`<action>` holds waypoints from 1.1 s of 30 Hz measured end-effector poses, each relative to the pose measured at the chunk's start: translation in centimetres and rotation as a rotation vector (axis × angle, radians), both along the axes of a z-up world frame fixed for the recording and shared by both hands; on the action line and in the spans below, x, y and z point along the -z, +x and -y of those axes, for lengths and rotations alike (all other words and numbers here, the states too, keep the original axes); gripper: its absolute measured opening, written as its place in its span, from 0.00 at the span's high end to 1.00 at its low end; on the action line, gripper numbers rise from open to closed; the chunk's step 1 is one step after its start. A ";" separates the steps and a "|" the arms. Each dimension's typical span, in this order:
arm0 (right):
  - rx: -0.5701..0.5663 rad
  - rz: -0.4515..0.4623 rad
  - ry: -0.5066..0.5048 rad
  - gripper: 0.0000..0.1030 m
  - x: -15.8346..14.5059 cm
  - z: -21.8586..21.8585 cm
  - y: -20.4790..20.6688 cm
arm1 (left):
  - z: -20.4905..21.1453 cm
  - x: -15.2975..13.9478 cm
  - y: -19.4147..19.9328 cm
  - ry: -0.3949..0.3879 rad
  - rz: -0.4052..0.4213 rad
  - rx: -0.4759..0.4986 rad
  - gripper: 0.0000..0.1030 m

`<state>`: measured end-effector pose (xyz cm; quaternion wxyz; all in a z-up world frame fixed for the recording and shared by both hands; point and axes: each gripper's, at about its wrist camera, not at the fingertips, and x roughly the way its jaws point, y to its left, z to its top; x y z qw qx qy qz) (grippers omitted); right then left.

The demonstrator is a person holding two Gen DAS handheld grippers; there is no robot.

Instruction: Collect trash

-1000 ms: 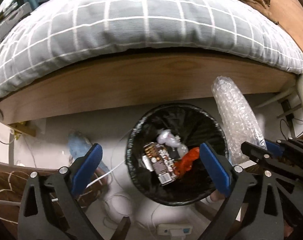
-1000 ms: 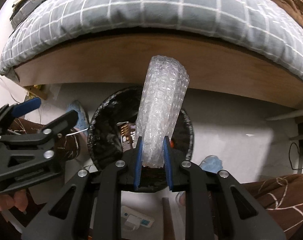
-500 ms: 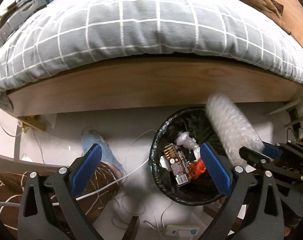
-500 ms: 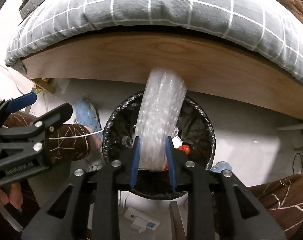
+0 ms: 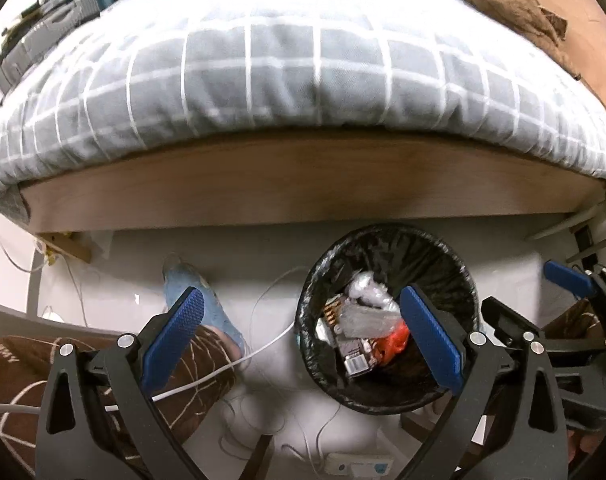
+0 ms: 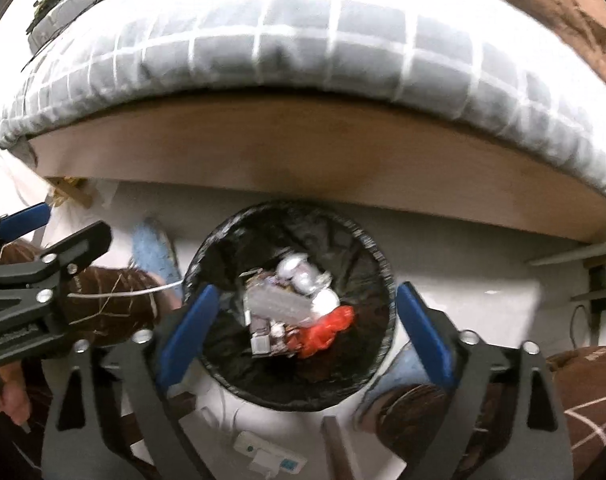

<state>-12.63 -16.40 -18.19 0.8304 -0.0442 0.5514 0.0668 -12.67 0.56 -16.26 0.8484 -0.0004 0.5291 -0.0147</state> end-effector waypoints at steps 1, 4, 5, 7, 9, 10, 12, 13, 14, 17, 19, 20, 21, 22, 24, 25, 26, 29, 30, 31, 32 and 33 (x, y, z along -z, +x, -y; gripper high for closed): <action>0.012 0.015 0.003 0.12 -0.7 0.7 0.1 | 0.2 -0.8 -0.1 -0.003 0.018 0.004 0.06; 0.078 0.085 0.023 0.07 -3.8 2.6 -0.2 | 0.8 -3.4 -0.4 -0.017 0.064 0.017 0.06; 0.099 0.110 0.027 0.07 -5.0 3.3 -0.5 | 1.0 -4.7 -0.6 -0.028 0.077 0.020 0.06; 0.127 0.172 0.025 0.07 -7.9 4.3 -1.1 | 1.4 -6.9 -1.0 -0.041 0.108 0.027 0.06; 0.129 0.218 0.018 0.07 -10.2 4.8 -1.8 | 1.7 -9.3 -1.7 -0.043 0.150 0.031 0.06; 0.134 0.248 0.014 0.07 -11.7 5.2 -2.4 | 1.9 -10.6 -2.1 -0.050 0.168 0.035 0.06; 0.153 0.288 0.008 0.07 -14.1 5.9 -3.3 | 2.2 -12.5 -2.8 -0.054 0.196 0.039 0.06; 0.158 0.300 0.011 0.07 -14.9 6.1 -3.7 | 2.2 -13.4 -3.2 -0.060 0.212 0.040 0.06; 0.163 0.315 0.011 0.07 -15.9 6.3 -4.4 | 2.3 -14.6 -3.8 -0.069 0.229 0.041 0.06; 0.171 0.361 0.005 0.07 -18.5 6.5 -6.1 | 2.3 -16.8 -5.0 -0.095 0.262 0.046 0.06; 0.169 0.393 -0.011 0.07 -19.8 6.4 -7.2 | 2.5 -18.1 -6.1 -0.108 0.286 0.058 0.06; 0.165 0.408 -0.014 0.07 -20.3 6.3 -7.8 | 2.6 -18.4 -6.5 -0.104 0.293 0.061 0.06; 0.166 0.418 -0.015 0.07 -20.9 6.2 -8.3 | 2.8 -19.0 -7.1 -0.097 0.304 0.063 0.06; 0.168 0.424 -0.012 0.07 -21.3 6.2 -8.6 | 2.8 -19.3 -7.5 -0.096 0.308 0.065 0.06; 0.168 0.432 -0.001 0.07 -21.9 6.0 -9.3 | 2.8 -19.9 -8.2 -0.096 0.313 0.061 0.06; 0.166 0.439 0.001 0.07 -22.1 5.9 -9.8 | 2.8 -20.1 -8.6 -0.093 0.316 0.059 0.06; 0.165 0.445 0.001 0.07 -22.4 5.9 -10.1 | 2.8 -20.3 -8.9 -0.091 0.319 0.060 0.06; 0.163 0.449 0.000 0.07 -22.8 5.7 -10.8 | 2.8 -20.7 -9.8 -0.073 0.333 0.060 0.06; 0.162 0.449 0.002 0.07 -23.0 5.6 -11.0 | 2.8 -20.8 -9.9 -0.070 0.334 0.058 0.06; 0.160 0.451 0.003 0.07 -23.2 5.5 -11.1 | 2.9 -20.9 -10.2 -0.070 0.336 0.057 0.06; 0.159 0.453 0.004 0.07 -23.2 5.4 -11.3 | 2.8 -21.0 -10.3 -0.068 0.339 0.054 0.06; 0.157 0.455 0.001 0.07 -23.3 5.3 -11.3 | 2.8 -21.1 -10.5 -0.066 0.339 0.053 0.06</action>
